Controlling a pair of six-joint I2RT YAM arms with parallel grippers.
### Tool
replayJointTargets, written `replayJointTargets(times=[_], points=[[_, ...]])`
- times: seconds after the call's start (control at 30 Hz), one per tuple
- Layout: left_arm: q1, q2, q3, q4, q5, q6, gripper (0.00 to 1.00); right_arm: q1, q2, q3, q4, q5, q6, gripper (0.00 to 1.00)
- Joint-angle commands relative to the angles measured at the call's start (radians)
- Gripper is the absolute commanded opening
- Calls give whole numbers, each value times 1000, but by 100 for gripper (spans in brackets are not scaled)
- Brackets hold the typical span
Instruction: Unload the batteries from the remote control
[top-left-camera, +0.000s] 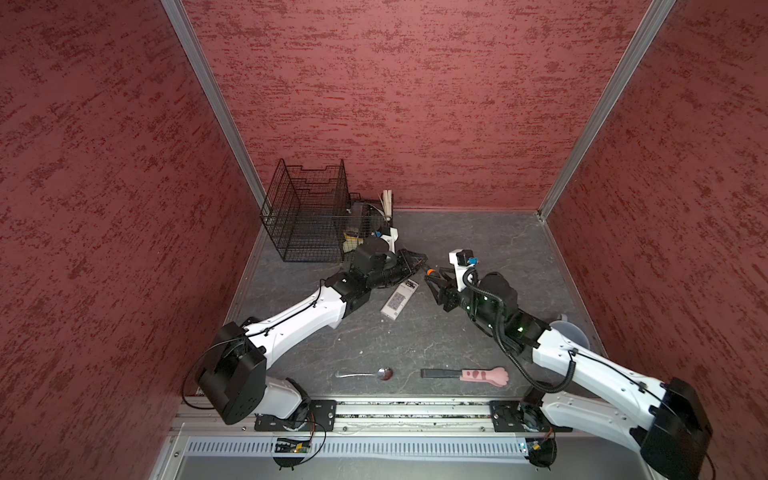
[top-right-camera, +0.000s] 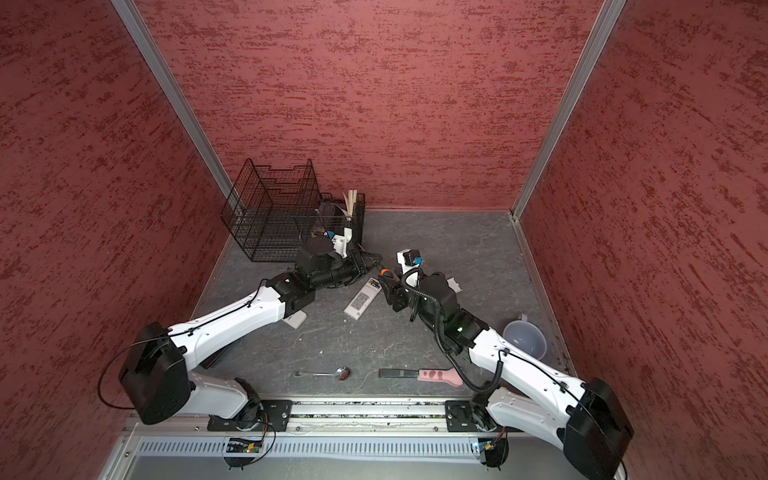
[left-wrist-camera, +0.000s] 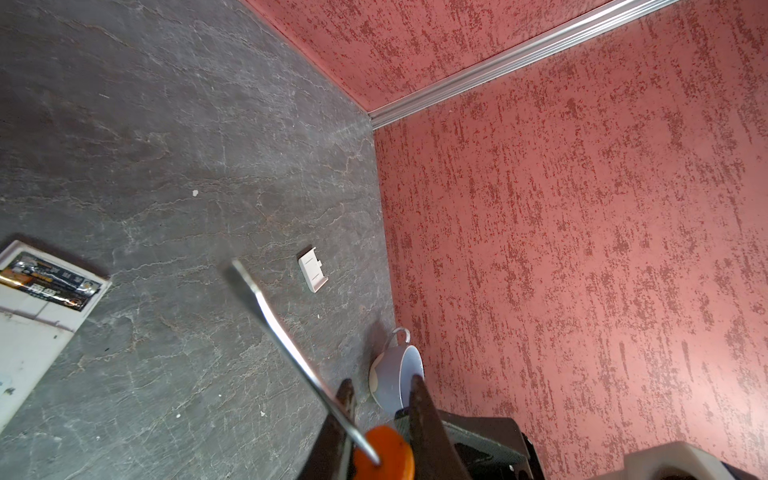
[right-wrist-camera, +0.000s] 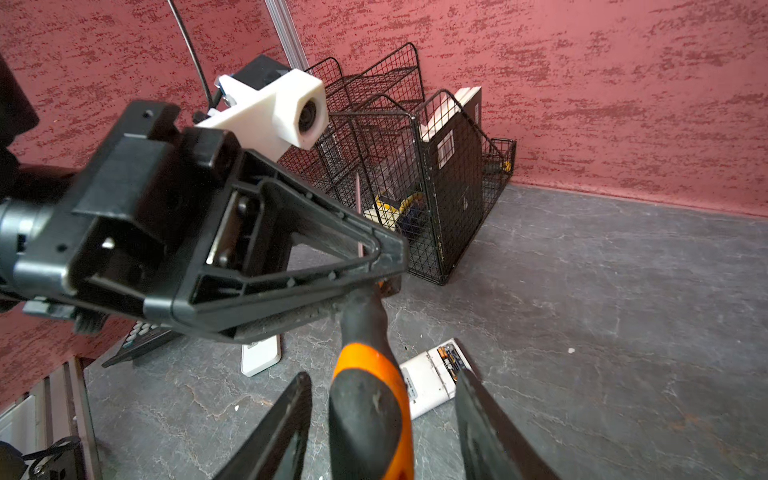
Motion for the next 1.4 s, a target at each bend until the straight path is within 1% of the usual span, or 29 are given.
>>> replayJointTargets(times=[0.0, 0.37, 0.63, 0.93, 1.03, 1.13, 1.37], points=[[-6, -9, 13, 22, 17, -1, 0, 4, 15, 37, 52, 16, -18, 56], [-27, -7, 13, 40, 17, -4, 0, 4, 64, 53, 75, 6, -11, 53], [-38, 8, 16, 47, 23, -11, 0, 4, 66, 47, 96, 17, -8, 48], [-44, 19, 10, 64, 30, -20, 0, 3, 75, 46, 116, 21, -4, 34], [-44, 18, 9, 62, 32, -20, 0, 3, 71, 44, 119, 25, -4, 24], [-44, 18, 0, 66, 29, -19, 0, 3, 58, 40, 121, 25, -2, 17], [-42, 22, -17, 81, 27, -26, 0, 3, 16, 39, 97, 23, 1, 5]])
